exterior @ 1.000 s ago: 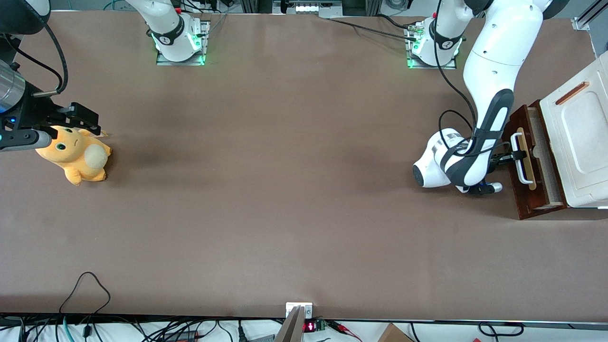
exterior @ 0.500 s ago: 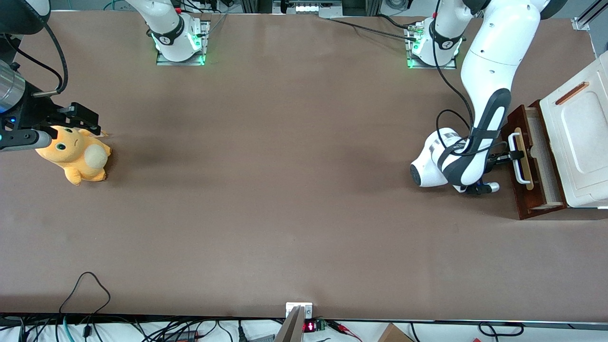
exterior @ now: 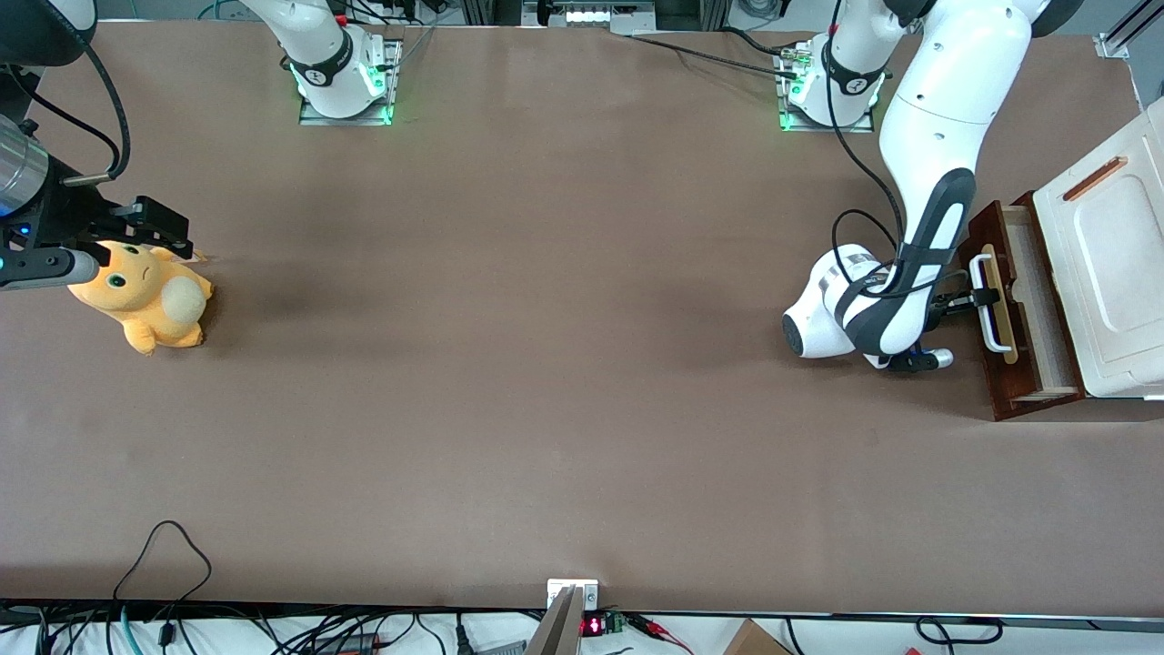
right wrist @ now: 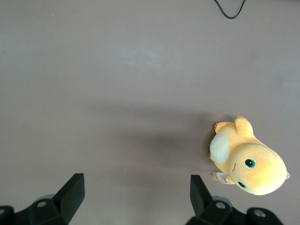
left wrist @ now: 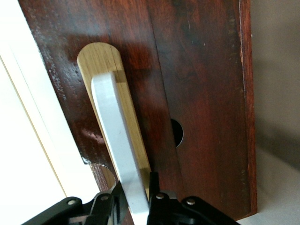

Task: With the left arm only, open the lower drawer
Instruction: 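Pull the handle with the left gripper, sliding the drawer out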

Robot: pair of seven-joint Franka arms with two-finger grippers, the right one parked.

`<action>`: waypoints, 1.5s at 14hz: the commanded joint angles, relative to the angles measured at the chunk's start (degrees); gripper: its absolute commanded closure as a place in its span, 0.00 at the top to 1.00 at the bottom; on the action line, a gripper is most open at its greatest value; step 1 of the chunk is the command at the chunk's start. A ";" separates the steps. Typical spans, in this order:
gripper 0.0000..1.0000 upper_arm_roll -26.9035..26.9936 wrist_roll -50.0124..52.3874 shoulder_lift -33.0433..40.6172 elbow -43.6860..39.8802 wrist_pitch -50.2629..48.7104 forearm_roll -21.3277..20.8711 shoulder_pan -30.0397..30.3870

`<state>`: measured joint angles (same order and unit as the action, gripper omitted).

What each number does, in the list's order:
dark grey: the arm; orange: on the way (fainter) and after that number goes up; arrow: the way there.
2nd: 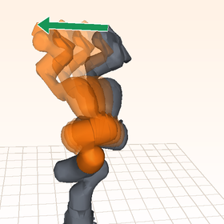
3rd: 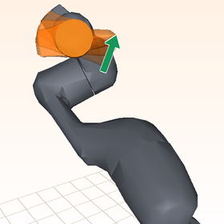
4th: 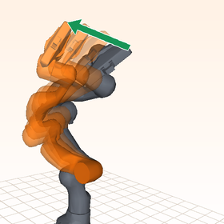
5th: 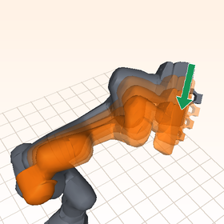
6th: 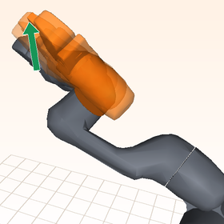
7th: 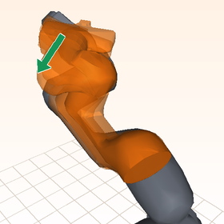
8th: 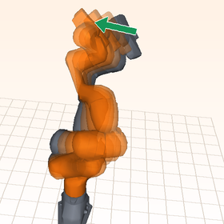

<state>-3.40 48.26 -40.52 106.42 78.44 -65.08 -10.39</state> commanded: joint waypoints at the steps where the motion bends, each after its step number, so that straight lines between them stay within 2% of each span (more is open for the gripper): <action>1: 0.21 -0.20 0.78 0.18 0.28 -1.36 4.61 -2.18; 21: 0.21 -0.20 1.66 0.18 -1.39 -2.41 10.15 -6.14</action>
<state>-2.58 48.84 -40.47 104.92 78.24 -60.77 -13.49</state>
